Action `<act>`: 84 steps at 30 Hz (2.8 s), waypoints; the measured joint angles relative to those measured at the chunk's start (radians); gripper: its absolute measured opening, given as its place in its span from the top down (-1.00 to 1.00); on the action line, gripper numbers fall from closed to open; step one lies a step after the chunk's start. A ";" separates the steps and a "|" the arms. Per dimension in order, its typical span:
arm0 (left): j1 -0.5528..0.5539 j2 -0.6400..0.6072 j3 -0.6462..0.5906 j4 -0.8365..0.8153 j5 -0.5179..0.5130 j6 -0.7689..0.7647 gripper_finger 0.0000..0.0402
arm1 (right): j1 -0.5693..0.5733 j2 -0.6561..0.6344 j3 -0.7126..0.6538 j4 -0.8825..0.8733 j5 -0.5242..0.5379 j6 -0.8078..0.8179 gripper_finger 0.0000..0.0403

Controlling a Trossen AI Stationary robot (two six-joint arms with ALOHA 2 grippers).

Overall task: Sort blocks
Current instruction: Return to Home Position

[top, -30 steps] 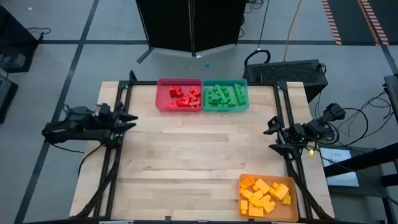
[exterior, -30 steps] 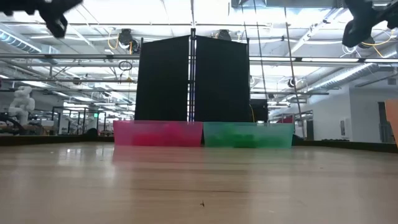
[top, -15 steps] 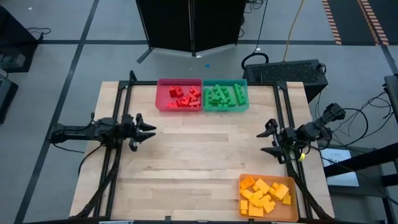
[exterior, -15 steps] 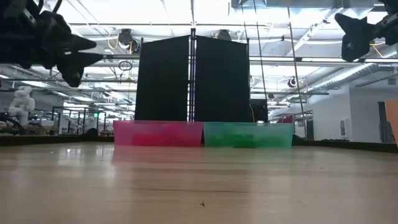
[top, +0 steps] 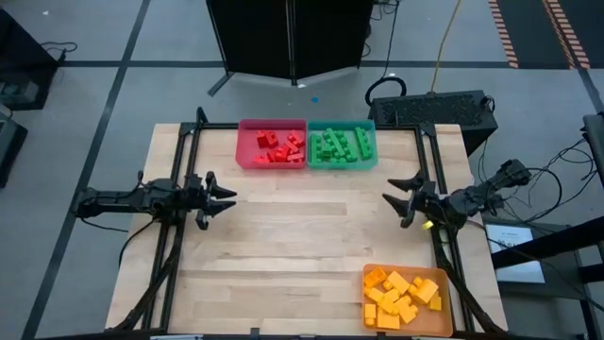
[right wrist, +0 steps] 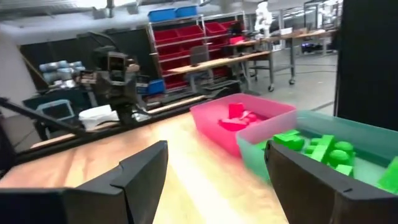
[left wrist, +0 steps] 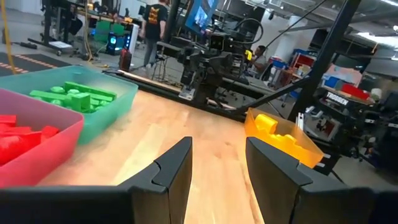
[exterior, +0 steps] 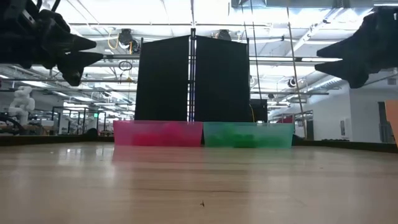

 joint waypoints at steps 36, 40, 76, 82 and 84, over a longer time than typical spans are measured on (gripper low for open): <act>0.056 0.031 -0.001 -0.003 -0.054 0.210 0.24 | -0.380 0.002 0.002 -0.061 -0.881 -0.231 -0.31; 0.056 0.068 -0.001 -0.003 -0.053 0.213 0.24 | -0.391 0.042 0.002 -0.062 -0.882 -0.190 -0.31; 0.055 0.082 -0.002 0.015 -0.054 0.213 0.24 | -0.390 0.062 0.002 -0.056 -0.879 -0.113 -0.31; 0.055 0.082 -0.002 0.016 -0.054 0.213 0.24 | -0.390 0.062 0.002 -0.055 -0.879 -0.113 -0.31; 0.055 0.082 -0.002 0.016 -0.054 0.213 0.24 | -0.390 0.062 0.002 -0.055 -0.879 -0.113 -0.31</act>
